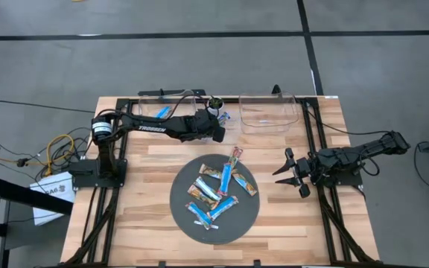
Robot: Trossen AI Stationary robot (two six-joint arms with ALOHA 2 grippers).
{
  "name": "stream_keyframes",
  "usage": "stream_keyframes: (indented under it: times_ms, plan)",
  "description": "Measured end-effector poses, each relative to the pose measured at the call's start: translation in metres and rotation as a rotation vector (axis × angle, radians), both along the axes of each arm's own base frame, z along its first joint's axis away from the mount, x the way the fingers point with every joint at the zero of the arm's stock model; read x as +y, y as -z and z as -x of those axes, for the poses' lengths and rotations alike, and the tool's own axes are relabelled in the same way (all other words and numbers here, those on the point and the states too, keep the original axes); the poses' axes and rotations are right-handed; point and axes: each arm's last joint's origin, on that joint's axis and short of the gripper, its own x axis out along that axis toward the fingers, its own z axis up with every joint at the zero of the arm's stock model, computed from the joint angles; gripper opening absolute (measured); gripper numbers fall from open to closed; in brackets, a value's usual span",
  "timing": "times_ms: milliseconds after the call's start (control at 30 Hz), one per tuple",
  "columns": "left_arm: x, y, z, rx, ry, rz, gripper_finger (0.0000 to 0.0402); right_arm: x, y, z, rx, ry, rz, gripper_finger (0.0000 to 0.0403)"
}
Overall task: Pick and place Granola Bars by type
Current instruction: Put the blue granola bar into the white bin, then put the yellow granola bar into the right transparent bin
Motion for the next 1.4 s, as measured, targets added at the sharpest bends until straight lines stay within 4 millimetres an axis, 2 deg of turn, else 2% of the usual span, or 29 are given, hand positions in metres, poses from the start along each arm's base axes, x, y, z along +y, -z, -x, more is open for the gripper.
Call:
stream_keyframes:
  times_ms: [400, 633, 833, 1167, 1400]
  plan:
    - [0.0, 0.0, 0.0, -0.001, 0.0, 0.0, 0.0127, 0.0, 0.0, 0.0, 0.0, 0.0, 0.0, 0.0134]
    - [-0.002, 0.0, -0.001, 0.002, 0.015, -0.006, 0.0139, 0.0, 0.0, 0.0, 0.0, 0.0, 0.0, 0.0133]
    - [-0.011, -0.004, -0.009, -0.011, 0.107, -0.062, 0.0139, 0.0, 0.0, 0.0, 0.0, 0.0, 0.0, 0.0134]
    - [-0.039, -0.02, -0.031, -0.071, 0.38, -0.286, 0.0139, 0.0, 0.0, 0.0, 0.0, 0.0, 0.0, 0.0134]
    - [-0.074, -0.033, -0.044, -0.095, 0.604, -0.496, 0.0139, 0.0, 0.0, 0.0, 0.0, 0.0, 0.0, 0.0134]
